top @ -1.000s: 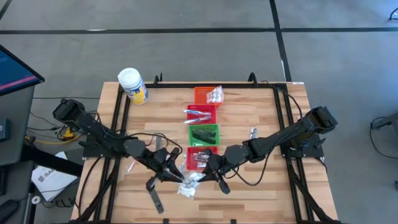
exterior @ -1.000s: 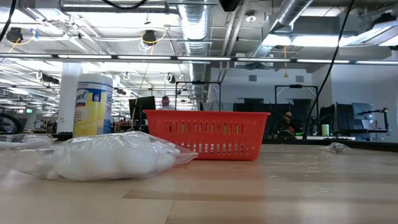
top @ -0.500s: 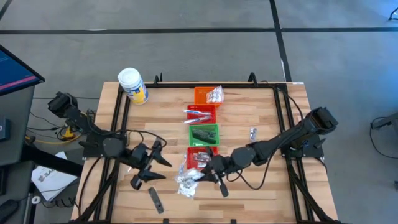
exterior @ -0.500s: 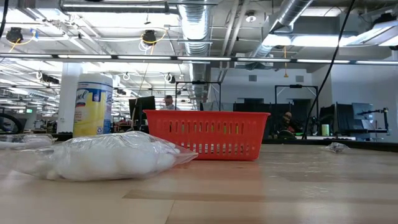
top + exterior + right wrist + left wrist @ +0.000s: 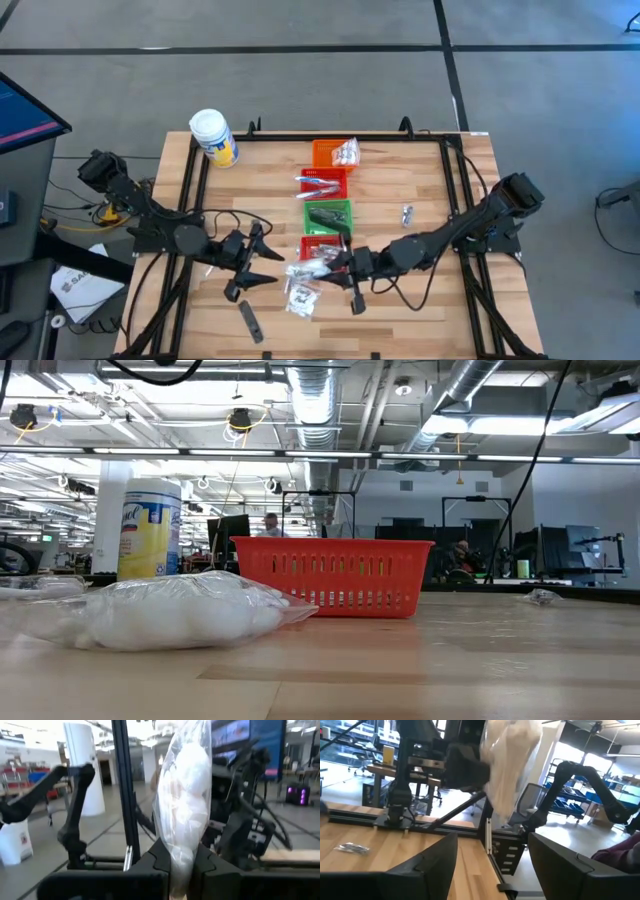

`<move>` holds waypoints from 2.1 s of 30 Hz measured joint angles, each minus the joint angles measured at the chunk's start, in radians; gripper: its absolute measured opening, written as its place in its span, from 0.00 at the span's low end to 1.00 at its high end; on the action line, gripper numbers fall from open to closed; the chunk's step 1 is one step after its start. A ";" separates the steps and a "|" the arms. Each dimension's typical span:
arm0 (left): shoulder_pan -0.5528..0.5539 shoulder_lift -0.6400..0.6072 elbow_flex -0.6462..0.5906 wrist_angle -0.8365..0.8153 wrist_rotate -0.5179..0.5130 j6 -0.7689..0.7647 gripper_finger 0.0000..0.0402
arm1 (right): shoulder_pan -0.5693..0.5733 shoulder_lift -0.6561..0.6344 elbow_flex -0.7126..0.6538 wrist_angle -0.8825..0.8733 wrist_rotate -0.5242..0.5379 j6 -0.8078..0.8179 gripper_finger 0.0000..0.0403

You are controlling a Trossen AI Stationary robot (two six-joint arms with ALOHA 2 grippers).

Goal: Pick & Place Travel size toiletries
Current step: Put the transparent cotton pack into the orange basket

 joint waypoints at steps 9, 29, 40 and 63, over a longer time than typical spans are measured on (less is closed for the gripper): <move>0.000 0.007 0.000 0.003 -0.008 -0.006 0.59 | -0.008 0.000 -0.144 0.377 0.014 -0.004 0.03; 0.153 0.414 0.001 0.587 0.030 0.045 0.59 | 0.034 0.000 -0.275 0.725 0.144 -0.144 0.03; 0.158 0.582 0.104 0.761 0.108 0.157 0.59 | -0.019 0.133 -0.279 0.850 0.149 -0.031 0.03; 0.153 0.581 0.112 0.773 0.108 0.157 0.59 | -0.016 0.197 -0.196 0.750 0.149 -0.023 0.04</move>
